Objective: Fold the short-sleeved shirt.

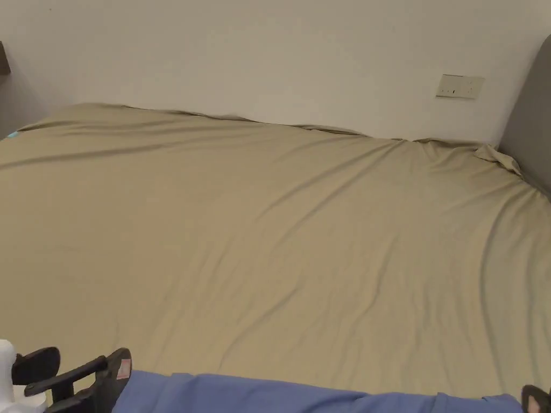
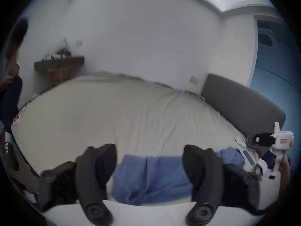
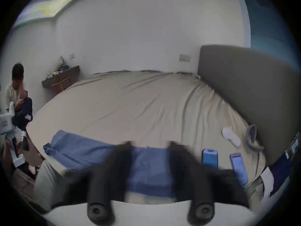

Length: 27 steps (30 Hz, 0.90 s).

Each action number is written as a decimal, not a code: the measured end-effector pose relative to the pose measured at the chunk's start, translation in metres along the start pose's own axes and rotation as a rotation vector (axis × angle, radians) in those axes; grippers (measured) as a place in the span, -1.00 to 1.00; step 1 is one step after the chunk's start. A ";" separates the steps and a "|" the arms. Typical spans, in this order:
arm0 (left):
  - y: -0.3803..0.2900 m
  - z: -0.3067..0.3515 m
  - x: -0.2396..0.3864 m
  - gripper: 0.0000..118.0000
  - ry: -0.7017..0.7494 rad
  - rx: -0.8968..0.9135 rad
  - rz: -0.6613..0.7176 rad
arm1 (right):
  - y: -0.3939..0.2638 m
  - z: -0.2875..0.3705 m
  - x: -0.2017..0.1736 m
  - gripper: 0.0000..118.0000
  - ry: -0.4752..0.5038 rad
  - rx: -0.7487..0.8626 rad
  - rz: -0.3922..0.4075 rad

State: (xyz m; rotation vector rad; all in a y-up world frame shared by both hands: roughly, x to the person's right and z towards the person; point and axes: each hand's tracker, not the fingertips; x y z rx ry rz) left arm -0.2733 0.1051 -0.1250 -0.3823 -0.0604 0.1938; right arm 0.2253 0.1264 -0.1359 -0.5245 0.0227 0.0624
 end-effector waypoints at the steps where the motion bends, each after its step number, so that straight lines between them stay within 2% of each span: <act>1: 0.002 -0.004 0.005 -0.61 0.032 -0.010 -0.011 | -0.001 -0.001 -0.007 -0.95 -0.014 0.007 0.019; 2: 0.000 -0.011 0.002 -1.00 0.059 -0.039 -0.028 | -0.002 -0.001 -0.010 -0.95 -0.004 0.002 0.021; 4: -0.004 -0.019 0.007 -1.00 0.122 -0.028 -0.043 | 0.000 -0.006 -0.013 -0.95 0.035 -0.036 0.023; 8: -0.006 -0.046 -0.012 -1.00 0.017 -0.191 0.017 | -0.003 -0.012 -0.012 -0.95 0.060 -0.054 0.025; 11: -0.010 -0.068 -0.054 -0.60 -0.097 -0.360 0.131 | -0.004 -0.013 -0.009 -0.95 0.078 -0.071 0.023; 12: -0.015 -0.077 -0.068 -0.60 -0.136 -0.411 0.197 | -0.004 -0.013 -0.008 -0.95 0.090 -0.083 0.019; 14: -0.033 -0.093 -0.101 0.51 -0.229 -0.532 0.329 | -0.007 -0.017 -0.004 -0.95 0.112 -0.099 0.010; 15: -0.043 -0.100 -0.115 0.80 -0.298 -0.559 0.400 | -0.008 -0.017 -0.003 -0.95 0.119 -0.102 0.009; 17: -0.064 -0.110 -0.139 0.80 -0.317 -0.580 0.530 | -0.010 -0.018 -0.003 -0.95 0.130 -0.110 0.007; 22: -0.092 -0.134 -0.149 0.80 -0.356 -0.631 0.611 | -0.011 -0.021 -0.005 -0.95 0.157 -0.129 0.020; 23: -0.099 -0.141 -0.149 0.80 -0.385 -0.652 0.647 | -0.011 -0.024 -0.006 -0.95 0.163 -0.139 0.020; 25: -0.106 -0.147 -0.145 0.80 -0.539 -0.589 0.748 | -0.009 -0.026 -0.012 -0.95 0.173 -0.149 0.026; 27: -0.118 -0.161 -0.136 0.75 -0.567 -0.654 0.791 | -0.009 -0.028 -0.015 -0.95 0.177 -0.154 0.029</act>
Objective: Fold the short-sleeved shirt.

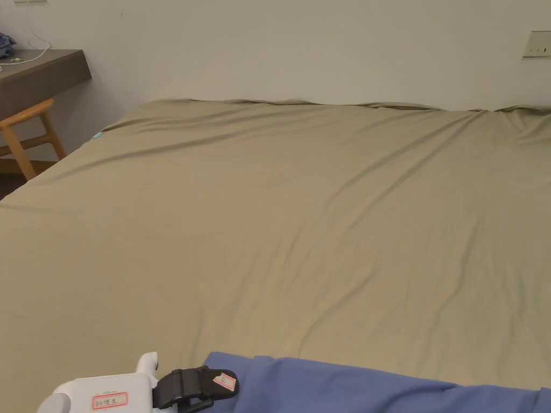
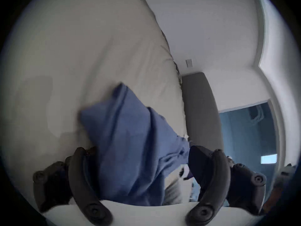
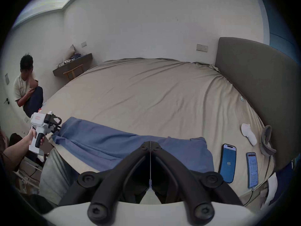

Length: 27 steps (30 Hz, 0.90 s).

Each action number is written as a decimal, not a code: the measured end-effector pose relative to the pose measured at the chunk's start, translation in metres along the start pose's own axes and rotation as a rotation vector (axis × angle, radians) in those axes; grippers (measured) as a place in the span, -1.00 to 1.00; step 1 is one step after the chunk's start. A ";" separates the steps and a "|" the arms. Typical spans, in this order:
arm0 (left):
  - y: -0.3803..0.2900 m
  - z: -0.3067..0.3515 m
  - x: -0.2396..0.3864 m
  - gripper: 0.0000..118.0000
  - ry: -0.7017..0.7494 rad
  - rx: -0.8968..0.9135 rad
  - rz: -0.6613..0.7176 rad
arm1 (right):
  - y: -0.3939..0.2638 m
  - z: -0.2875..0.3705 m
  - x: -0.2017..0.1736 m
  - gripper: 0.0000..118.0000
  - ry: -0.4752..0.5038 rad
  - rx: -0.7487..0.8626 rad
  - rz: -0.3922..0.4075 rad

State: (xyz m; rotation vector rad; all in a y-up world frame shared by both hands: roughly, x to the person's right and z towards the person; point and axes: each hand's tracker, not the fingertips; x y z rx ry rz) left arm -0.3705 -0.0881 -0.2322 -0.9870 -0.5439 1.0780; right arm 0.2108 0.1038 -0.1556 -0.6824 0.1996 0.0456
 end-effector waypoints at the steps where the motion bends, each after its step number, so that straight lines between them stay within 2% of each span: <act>1: -0.001 -0.004 -0.001 0.66 -0.034 0.026 -0.003 | 0.000 -0.001 -0.001 -0.95 0.005 -0.003 0.002; 2: 0.001 -0.007 -0.001 0.46 -0.029 0.039 -0.002 | -0.001 -0.003 -0.003 -0.95 0.011 -0.005 0.003; 4: 0.004 -0.011 -0.001 -0.89 0.059 0.059 0.021 | -0.002 -0.004 -0.005 -0.95 0.023 -0.011 0.002; 6: 0.004 -0.010 0.000 -0.89 0.188 0.077 -0.026 | -0.003 -0.004 -0.006 -0.95 0.029 -0.016 0.007; 8: 0.002 -0.005 0.002 -0.89 0.072 0.061 0.008 | -0.005 -0.003 -0.007 -0.95 0.028 -0.020 0.015; 12: 0.002 0.017 0.027 -0.89 0.115 0.115 -0.066 | -0.009 -0.001 -0.002 -0.95 0.016 -0.021 0.024; 15: 0.017 0.047 0.047 -0.89 0.137 0.180 -0.071 | -0.009 0.000 -0.001 -0.95 0.013 -0.018 0.013; 21: 0.024 0.105 0.146 -0.89 0.561 0.295 -0.272 | -0.005 0.003 -0.001 -0.95 0.009 -0.011 0.020; 23: 0.022 0.101 0.176 -0.89 0.622 0.282 -0.382 | -0.004 0.000 -0.003 -0.95 0.013 -0.012 0.020; 27: 0.003 0.048 0.221 -0.89 0.629 0.198 -0.536 | -0.003 -0.005 -0.008 -0.95 0.029 -0.015 0.009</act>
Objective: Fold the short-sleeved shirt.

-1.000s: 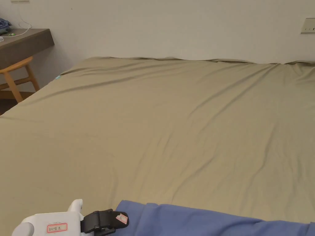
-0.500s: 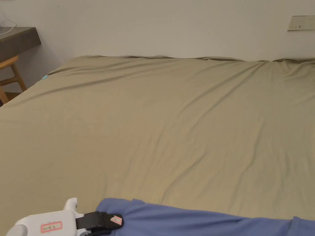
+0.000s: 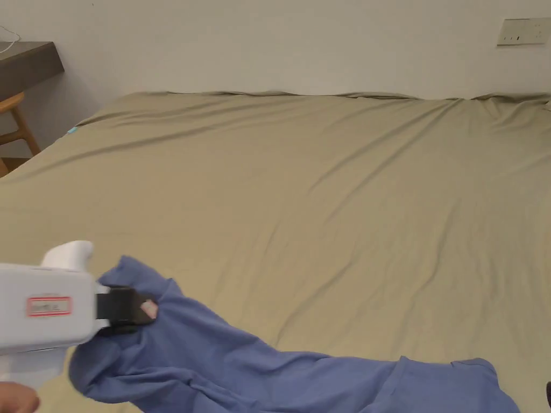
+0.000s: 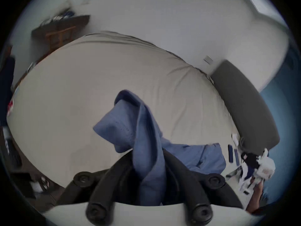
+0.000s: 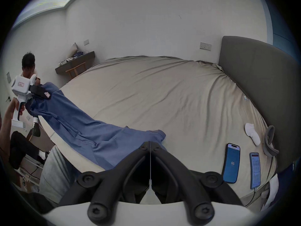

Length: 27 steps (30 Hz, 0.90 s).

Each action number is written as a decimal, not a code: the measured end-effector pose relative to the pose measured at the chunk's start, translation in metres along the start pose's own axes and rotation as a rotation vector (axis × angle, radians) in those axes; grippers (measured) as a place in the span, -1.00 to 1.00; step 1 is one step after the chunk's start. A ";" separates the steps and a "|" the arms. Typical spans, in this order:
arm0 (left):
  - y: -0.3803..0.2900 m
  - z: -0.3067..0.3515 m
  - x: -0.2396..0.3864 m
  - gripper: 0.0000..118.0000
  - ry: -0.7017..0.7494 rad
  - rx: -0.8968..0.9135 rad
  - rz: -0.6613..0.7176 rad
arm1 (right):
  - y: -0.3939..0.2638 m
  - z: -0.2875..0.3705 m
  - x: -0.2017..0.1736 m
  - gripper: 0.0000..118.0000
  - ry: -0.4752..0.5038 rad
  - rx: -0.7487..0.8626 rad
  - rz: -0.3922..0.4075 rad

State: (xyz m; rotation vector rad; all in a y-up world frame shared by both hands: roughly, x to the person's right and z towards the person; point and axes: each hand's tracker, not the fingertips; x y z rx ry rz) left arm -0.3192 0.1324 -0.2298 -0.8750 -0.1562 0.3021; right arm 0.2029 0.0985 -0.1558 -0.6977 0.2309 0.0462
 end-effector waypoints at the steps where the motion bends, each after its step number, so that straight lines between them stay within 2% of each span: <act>1: -0.003 -0.012 0.021 -0.89 -0.014 -0.022 -0.033 | 0.000 0.000 -0.001 -0.95 0.006 -0.001 0.000; 4: -0.017 -0.060 0.070 -0.87 -0.083 -0.125 -0.131 | -0.001 -0.001 -0.004 -0.95 0.017 -0.006 0.002; 6: -0.034 -0.098 0.094 -0.65 -0.170 -0.215 -0.123 | -0.003 0.000 -0.005 -0.95 0.016 -0.011 0.005; 7: -0.044 -0.118 0.105 -0.43 -0.226 -0.258 -0.105 | -0.004 0.001 -0.005 -0.95 0.016 -0.014 0.004; 8: -0.051 -0.138 0.105 -0.07 -0.274 -0.285 -0.078 | -0.005 0.002 -0.004 -0.95 0.014 -0.017 0.003; 9: -0.058 -0.153 0.110 0.41 -0.328 -0.313 -0.073 | -0.006 0.003 -0.004 -0.95 0.012 -0.019 0.003; 10: -0.063 -0.167 0.113 0.48 -0.405 -0.322 -0.075 | -0.008 0.004 -0.003 -0.95 0.010 -0.022 0.003; 12: -0.067 -0.180 0.112 0.48 -0.536 -0.315 0.021 | -0.011 0.004 -0.001 -0.95 0.007 -0.030 0.001; 14: -0.062 -0.177 0.101 0.48 -0.558 -0.328 0.182 | -0.013 0.006 0.001 -0.95 0.003 -0.040 -0.005; 18: -0.048 -0.139 0.072 0.48 -0.569 -0.179 0.118 | -0.021 0.005 0.009 -0.95 0.004 -0.046 -0.026; 20: -0.055 -0.128 0.053 0.48 -0.585 -0.145 0.139 | -0.022 0.004 0.006 -0.95 0.009 -0.052 -0.037; 22: -0.066 -0.136 0.033 0.38 -0.606 -0.162 0.205 | -0.024 0.002 0.004 -0.95 0.016 -0.057 -0.039; 23: -0.074 -0.144 0.026 0.19 -0.610 -0.182 0.235 | -0.024 0.001 0.002 -0.95 0.021 -0.059 -0.039; 24: -0.083 -0.151 0.028 -0.60 -0.606 -0.187 0.250 | -0.025 0.000 0.000 -0.95 0.028 -0.061 -0.039; 25: -0.094 -0.161 0.029 -1.00 -0.578 -0.194 0.257 | -0.025 -0.001 -0.003 -0.95 0.038 -0.064 -0.038; 27: -0.111 -0.181 0.033 -1.00 -0.516 -0.246 0.274 | -0.028 -0.002 -0.003 -0.95 0.053 -0.061 -0.035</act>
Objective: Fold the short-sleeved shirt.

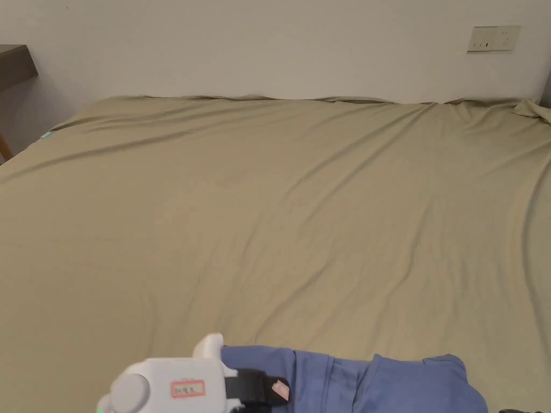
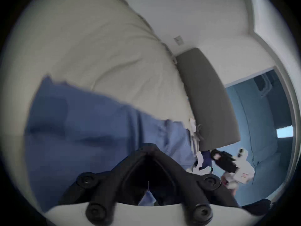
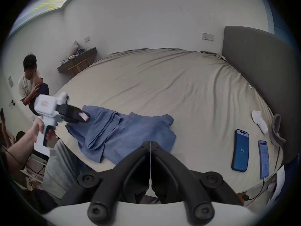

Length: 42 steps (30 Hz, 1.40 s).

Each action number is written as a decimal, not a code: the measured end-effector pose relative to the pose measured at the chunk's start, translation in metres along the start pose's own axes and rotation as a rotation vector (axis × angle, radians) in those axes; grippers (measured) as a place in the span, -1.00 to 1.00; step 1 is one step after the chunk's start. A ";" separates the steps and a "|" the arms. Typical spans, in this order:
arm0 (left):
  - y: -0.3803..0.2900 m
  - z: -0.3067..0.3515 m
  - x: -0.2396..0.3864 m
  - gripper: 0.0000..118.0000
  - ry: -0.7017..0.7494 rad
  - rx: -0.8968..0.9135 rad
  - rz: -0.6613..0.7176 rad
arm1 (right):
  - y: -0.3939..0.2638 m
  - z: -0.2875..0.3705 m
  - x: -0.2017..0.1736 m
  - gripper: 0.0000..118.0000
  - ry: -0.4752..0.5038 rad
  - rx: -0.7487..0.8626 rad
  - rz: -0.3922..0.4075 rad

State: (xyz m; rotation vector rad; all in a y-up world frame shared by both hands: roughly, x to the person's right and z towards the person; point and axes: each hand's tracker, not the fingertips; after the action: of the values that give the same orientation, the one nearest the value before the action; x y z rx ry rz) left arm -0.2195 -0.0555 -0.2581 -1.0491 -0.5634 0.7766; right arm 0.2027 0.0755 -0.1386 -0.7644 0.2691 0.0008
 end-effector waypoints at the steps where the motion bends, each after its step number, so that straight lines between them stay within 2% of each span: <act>1: -0.010 -0.018 0.000 -1.00 -0.013 -0.052 0.012 | -0.001 0.000 -0.002 -0.95 0.007 0.002 0.002; 4: -0.034 -0.056 0.008 -1.00 0.008 -0.121 -0.042 | 0.000 0.001 -0.006 -0.95 0.024 0.000 0.006; 7: -0.041 -0.062 0.009 -1.00 -0.085 -0.045 0.050 | 0.001 0.002 -0.009 -0.95 0.023 0.000 0.017; 12: -0.031 -0.031 0.023 -1.00 -0.018 -0.047 -0.010 | 0.002 0.000 -0.008 -0.95 0.010 -0.014 0.026; 14: -0.018 0.004 0.034 -0.97 -0.066 0.010 -0.077 | 0.002 -0.001 -0.007 -0.95 0.007 -0.017 0.027; 15: -0.010 0.023 0.034 -0.66 -0.105 0.034 -0.093 | 0.002 -0.001 -0.007 -0.95 0.007 -0.017 0.026; 16: -0.002 0.042 0.031 -0.15 -0.142 0.047 -0.094 | 0.003 -0.001 -0.007 -0.95 0.009 -0.016 0.025; 17: 0.007 0.063 0.025 0.52 -0.157 0.051 -0.095 | 0.003 -0.001 -0.007 -0.95 0.011 -0.017 0.026; 18: 0.012 0.076 0.017 0.95 -0.144 0.055 -0.102 | 0.004 -0.002 -0.007 -0.95 0.013 -0.019 0.029; 19: 0.018 0.088 0.008 0.96 -0.122 0.052 -0.119 | 0.004 -0.003 -0.008 -0.95 0.012 -0.019 0.034; 21: 0.028 0.108 -0.015 0.96 -0.041 0.090 -0.109 | 0.005 -0.004 -0.009 -0.95 0.016 -0.022 0.041; 24: 0.031 0.116 -0.055 0.96 0.000 0.068 0.047 | 0.005 -0.003 -0.012 -0.95 0.024 -0.021 0.048; 26: 0.024 0.106 -0.069 0.96 -0.022 0.031 0.125 | 0.005 -0.002 -0.013 -0.95 0.030 -0.020 0.050; 29: 0.006 0.073 -0.079 0.96 -0.061 -0.059 0.152 | 0.006 -0.003 -0.014 -0.95 0.022 -0.030 0.050; 31: -0.006 0.073 -0.073 0.96 -0.192 0.086 0.119 | 0.006 -0.003 -0.014 -0.95 0.016 -0.034 0.051; 33: -0.010 0.059 -0.075 0.93 -0.223 0.020 0.239 | 0.008 -0.003 -0.015 -0.95 0.014 -0.038 0.055; 34: -0.015 0.055 -0.075 0.73 -0.218 0.019 0.258 | 0.009 -0.003 -0.016 -0.95 0.015 -0.039 0.057; 35: -0.019 0.056 -0.072 0.12 -0.201 0.035 0.217 | 0.010 -0.003 -0.017 -0.95 0.019 -0.040 0.062; 36: -0.021 0.058 -0.069 -0.83 -0.140 0.046 0.162 | 0.011 -0.003 -0.017 -0.95 0.019 -0.040 0.069; 38: -0.027 0.061 -0.071 -0.83 -0.070 0.072 0.157 | 0.013 -0.003 -0.019 -0.95 0.015 -0.038 0.079; 40: -0.030 0.070 -0.076 -0.83 -0.118 0.118 0.198 | 0.015 -0.004 -0.020 -0.95 0.018 -0.035 0.083; 42: -0.029 0.086 -0.077 -0.83 -0.097 0.158 0.194 | 0.018 -0.005 -0.021 -0.95 0.026 -0.033 0.086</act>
State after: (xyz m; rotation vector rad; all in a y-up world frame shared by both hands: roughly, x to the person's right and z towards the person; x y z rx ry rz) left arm -0.3211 -0.0774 -0.2008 -0.9321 -0.4789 1.0308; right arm 0.1790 0.0870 -0.1491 -0.7855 0.3271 0.0769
